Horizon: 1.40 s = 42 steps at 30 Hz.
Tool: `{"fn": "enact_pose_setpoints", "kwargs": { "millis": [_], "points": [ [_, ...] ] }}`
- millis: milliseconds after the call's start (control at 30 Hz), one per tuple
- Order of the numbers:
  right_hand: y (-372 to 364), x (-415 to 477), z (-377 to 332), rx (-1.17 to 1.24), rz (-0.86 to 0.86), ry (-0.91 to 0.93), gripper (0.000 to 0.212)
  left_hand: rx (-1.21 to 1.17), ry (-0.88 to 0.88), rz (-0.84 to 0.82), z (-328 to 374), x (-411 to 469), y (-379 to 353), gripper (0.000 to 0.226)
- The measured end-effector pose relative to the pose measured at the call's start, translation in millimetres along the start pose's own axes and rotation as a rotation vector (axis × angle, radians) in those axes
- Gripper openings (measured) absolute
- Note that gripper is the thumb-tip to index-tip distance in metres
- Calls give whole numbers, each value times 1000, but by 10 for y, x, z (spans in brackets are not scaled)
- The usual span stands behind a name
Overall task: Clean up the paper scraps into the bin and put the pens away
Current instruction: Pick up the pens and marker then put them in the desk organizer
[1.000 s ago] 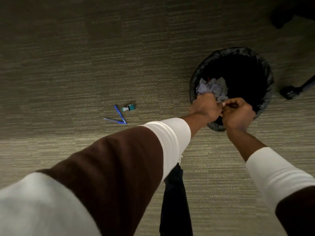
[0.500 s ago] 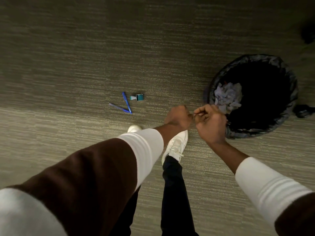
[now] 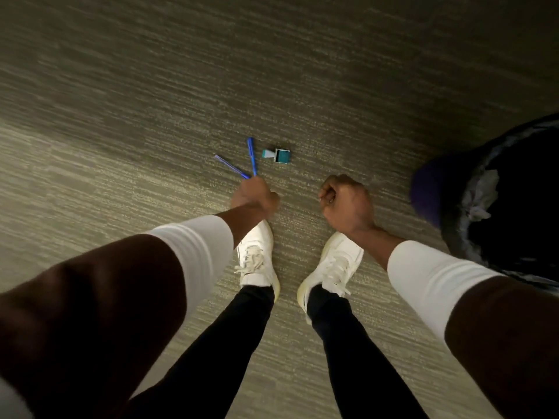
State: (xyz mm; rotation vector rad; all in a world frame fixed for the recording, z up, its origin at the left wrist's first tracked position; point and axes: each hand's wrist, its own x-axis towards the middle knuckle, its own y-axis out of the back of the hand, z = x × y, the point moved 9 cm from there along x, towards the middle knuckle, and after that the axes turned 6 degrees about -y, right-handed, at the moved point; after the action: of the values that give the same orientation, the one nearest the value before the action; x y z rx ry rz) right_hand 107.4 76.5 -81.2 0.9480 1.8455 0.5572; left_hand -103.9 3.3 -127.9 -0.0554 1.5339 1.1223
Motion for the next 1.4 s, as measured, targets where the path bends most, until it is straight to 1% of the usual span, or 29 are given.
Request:
{"fn": "enact_pose_setpoints", "kwargs": {
  "millis": [100,167,267,333,367,400,467,500,567,633,700,800,933,1033,1100,1167,1267,1333,1400],
  "points": [
    [-443,393,-147,-78,-45,49,9,-158,134,55,-597,448,-51,43],
    [-684,653,-198,-89,-77,40,9,-252,209,93,-874,700,-106,52],
    [-940,964,-292,-100,-39,72,20,-406,260,163,-1114,1055,-217,49],
    [-1094,1111,-346,-127,-10,123,31,-524,309,185,-1232,1235,-297,52],
    [-1159,1175,-357,-150,-3,141,36,-549,328,188,-1270,1305,-327,54],
    [-1216,1233,-360,-168,1,151,41,-519,334,207,-1298,1355,-328,53],
    [-1306,1340,-379,-193,11,178,49,-276,280,312,-1277,1404,-206,45],
    [-1344,1387,-398,-209,16,195,53,-130,200,370,-1199,1420,-125,43],
    [-1418,1482,-449,-255,15,230,56,73,-40,414,-1012,1476,-67,46],
    [-1491,1567,-489,-318,2,252,57,183,-264,370,-889,1523,-124,52],
    [-1571,1629,-515,-375,-20,269,57,185,-376,346,-886,1561,-152,47],
    [-1656,1672,-520,-416,-31,280,58,130,-450,359,-927,1569,-130,41],
    [-1682,1683,-495,-429,-17,270,59,146,-586,334,-913,1516,-133,39],
    [-1675,1676,-506,-417,-4,254,57,184,-623,316,-914,1513,-108,37],
    [-1670,1658,-498,-388,7,230,57,251,-679,300,-851,1485,-144,33],
    [-1647,1616,-471,-344,18,194,54,302,-704,279,-837,1467,-203,37],
    [-1563,1509,-367,-261,53,132,49,326,-685,340,-888,1434,-170,40],
    [-1483,1410,-262,-179,86,76,46,302,-619,407,-930,1379,-139,35],
    [-1418,1303,-129,-113,100,14,45,185,-423,470,-1051,1350,-110,30]
  ]
}}
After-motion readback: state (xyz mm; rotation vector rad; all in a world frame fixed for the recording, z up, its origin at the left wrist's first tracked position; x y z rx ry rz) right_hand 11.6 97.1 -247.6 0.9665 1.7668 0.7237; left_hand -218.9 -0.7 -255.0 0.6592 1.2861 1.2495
